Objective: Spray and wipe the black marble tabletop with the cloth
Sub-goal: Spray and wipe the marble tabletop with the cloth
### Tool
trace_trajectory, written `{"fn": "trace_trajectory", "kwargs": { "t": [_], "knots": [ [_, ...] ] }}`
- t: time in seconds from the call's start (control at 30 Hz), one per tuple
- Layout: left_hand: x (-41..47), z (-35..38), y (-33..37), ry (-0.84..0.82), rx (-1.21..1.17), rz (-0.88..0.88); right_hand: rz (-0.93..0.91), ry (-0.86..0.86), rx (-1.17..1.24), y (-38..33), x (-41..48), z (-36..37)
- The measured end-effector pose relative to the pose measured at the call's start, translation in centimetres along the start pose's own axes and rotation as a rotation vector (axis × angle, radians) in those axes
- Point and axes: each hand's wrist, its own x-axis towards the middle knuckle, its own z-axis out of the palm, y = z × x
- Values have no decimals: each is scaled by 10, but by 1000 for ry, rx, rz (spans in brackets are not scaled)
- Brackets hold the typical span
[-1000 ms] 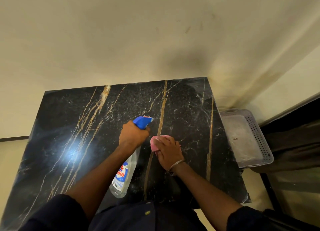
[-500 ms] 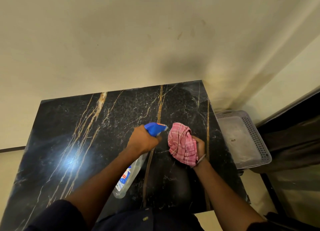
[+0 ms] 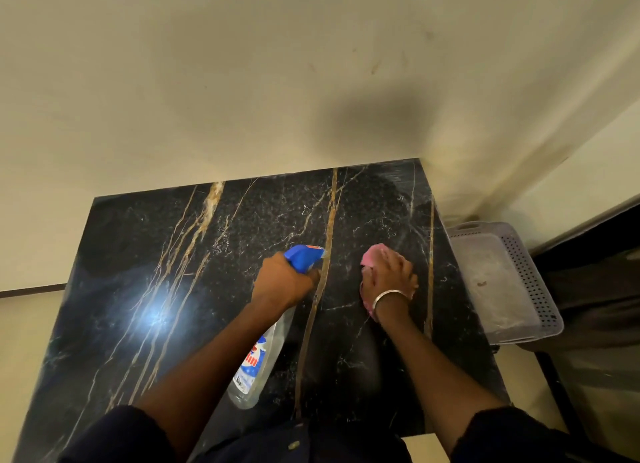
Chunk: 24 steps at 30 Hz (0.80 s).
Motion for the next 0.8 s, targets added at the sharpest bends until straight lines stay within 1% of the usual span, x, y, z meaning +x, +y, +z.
{"fn": "trace_trajectory", "kwargs": {
  "t": [0.07,0.13,0.17,0.2,0.23,0.27,0.33,0.4,0.47,0.53,0.57,0.6,0.67,0.73,0.8],
  "knots": [
    [3,0,-3,9,0,-19,-216,-99,-125,-11,-8,13],
    [7,-1,-5,19,1,-22,-452,-110,-172,-12,-10,24],
    [8,-1,-4,18,2,-16,-527,-107,-183,-7,-8,24],
    [10,-3,-4,14,2,-13,-543,-123,-197,2,-3,20],
    [12,-4,-4,10,0,-12,-509,-113,-202,13,3,14],
    [14,-5,-5,9,-5,-15,-430,-66,-193,25,8,8],
    [19,-7,-8,8,-8,-21,-189,54,-175,48,17,-3],
    [22,-6,-10,5,-17,-36,10,112,-182,58,24,-10],
    [24,-6,-11,14,-28,-44,122,117,-169,50,27,-9],
    [25,-8,-10,28,-27,-39,164,101,-152,30,25,-5],
    [26,-8,-10,32,-30,-43,133,95,-142,17,23,-1],
    [27,-9,-11,37,-34,-52,63,79,-124,3,20,3],
    [28,-9,-12,49,-39,-66,-164,14,-135,-25,11,17],
    [29,-9,-13,65,-45,-78,-392,-52,-196,-44,5,30],
    [31,-9,-14,71,-40,-78,-534,-86,-212,-44,9,33]
  ]
}}
